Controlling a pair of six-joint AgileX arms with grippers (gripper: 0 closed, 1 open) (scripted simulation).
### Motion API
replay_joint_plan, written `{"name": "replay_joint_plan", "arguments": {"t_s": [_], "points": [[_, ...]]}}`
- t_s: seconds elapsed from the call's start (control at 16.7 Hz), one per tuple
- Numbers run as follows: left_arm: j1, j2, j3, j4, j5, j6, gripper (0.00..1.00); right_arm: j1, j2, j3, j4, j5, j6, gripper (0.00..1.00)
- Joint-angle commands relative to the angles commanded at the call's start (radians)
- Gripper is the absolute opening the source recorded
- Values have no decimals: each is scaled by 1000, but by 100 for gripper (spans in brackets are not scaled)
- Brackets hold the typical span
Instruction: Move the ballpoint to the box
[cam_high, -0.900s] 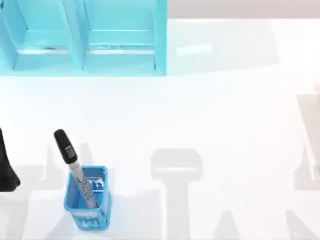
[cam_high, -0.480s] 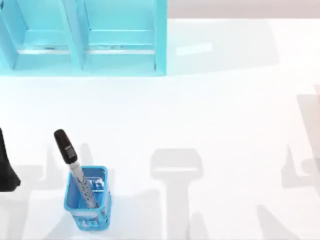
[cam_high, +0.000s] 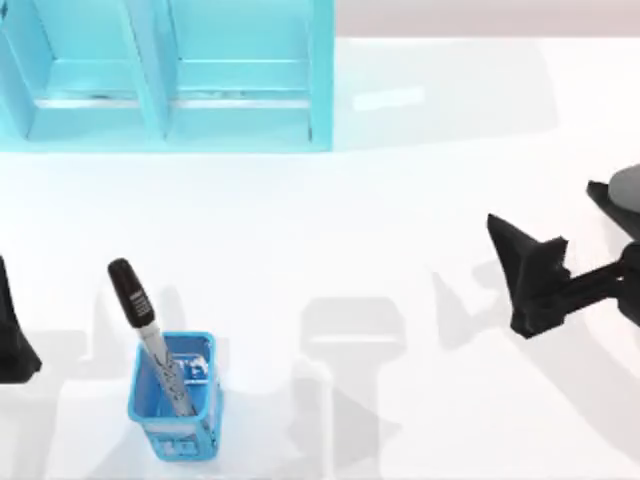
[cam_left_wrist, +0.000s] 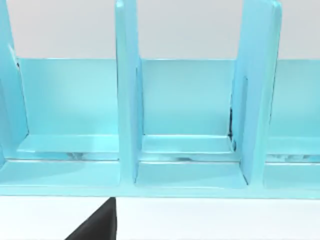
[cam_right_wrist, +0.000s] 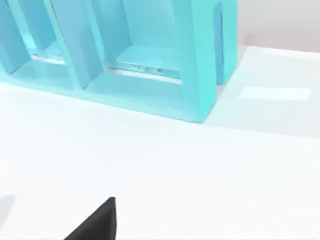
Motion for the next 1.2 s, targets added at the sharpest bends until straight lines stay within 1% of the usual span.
{"name": "replay_joint_plan", "arguments": {"t_s": [0.36,0.6,0.78,1.2], "points": [[0,0,0,0,0,0,100,353,533,270,83,62,111,100],[0,0,0,0,0,0,100,509,750,377,108,89,159,100],[0,0,0,0,0,0,100,559,815,408,112,98,174,100],[0,0,0,0,0,0,100,555,830,419,118,95,173,100]]}}
